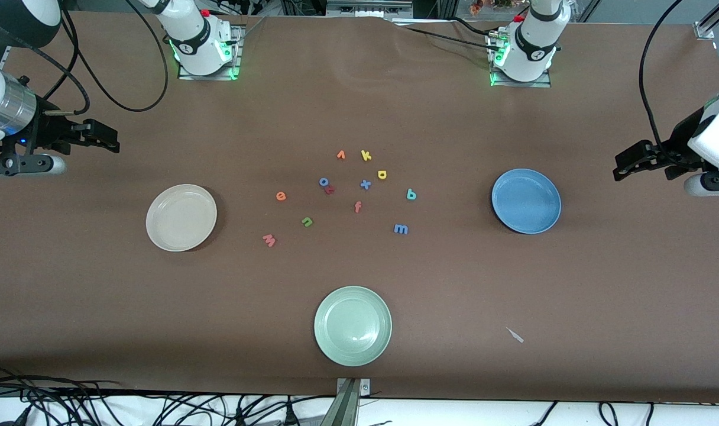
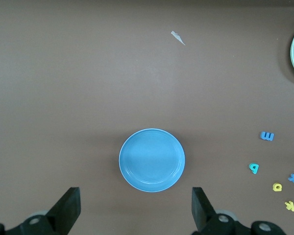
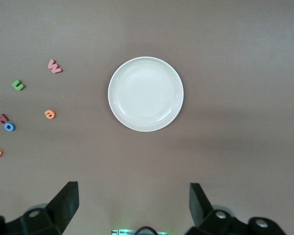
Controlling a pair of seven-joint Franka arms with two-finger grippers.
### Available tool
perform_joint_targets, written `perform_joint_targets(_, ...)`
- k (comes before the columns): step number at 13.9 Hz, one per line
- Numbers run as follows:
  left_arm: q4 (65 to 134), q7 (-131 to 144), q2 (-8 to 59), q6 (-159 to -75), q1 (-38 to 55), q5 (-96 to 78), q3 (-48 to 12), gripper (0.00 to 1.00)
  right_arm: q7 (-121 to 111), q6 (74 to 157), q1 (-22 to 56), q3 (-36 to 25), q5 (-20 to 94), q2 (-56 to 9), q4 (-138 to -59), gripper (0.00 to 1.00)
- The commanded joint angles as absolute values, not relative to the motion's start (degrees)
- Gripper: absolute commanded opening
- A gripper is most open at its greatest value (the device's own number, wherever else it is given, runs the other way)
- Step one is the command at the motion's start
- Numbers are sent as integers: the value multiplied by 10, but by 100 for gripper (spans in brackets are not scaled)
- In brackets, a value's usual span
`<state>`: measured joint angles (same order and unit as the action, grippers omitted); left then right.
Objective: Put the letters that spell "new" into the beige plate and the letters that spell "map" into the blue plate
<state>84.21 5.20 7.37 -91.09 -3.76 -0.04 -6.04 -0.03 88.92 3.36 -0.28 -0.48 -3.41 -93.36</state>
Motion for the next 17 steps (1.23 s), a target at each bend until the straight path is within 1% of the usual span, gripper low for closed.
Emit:
perform_joint_targets(1, 831, 54, 73, -901, -39, -16, -61, 100, 5, 886, 33, -4, -5, -34, -930, 100)
perform_joint_targets(10, 831, 54, 74, -906, -39, -24, -61, 100, 6, 889, 33, -4, -5, -35, -930, 100)
perform_joint_targets(12, 832, 53, 91, -902, -47, -55, -57, 100, 6, 893, 33, -4, -5, -36, -931, 100)
perform_joint_targets(17, 831, 51, 93, -902, -57, -66, -57, 100, 17, 910, 38, -1, -3, -47, -932, 100)
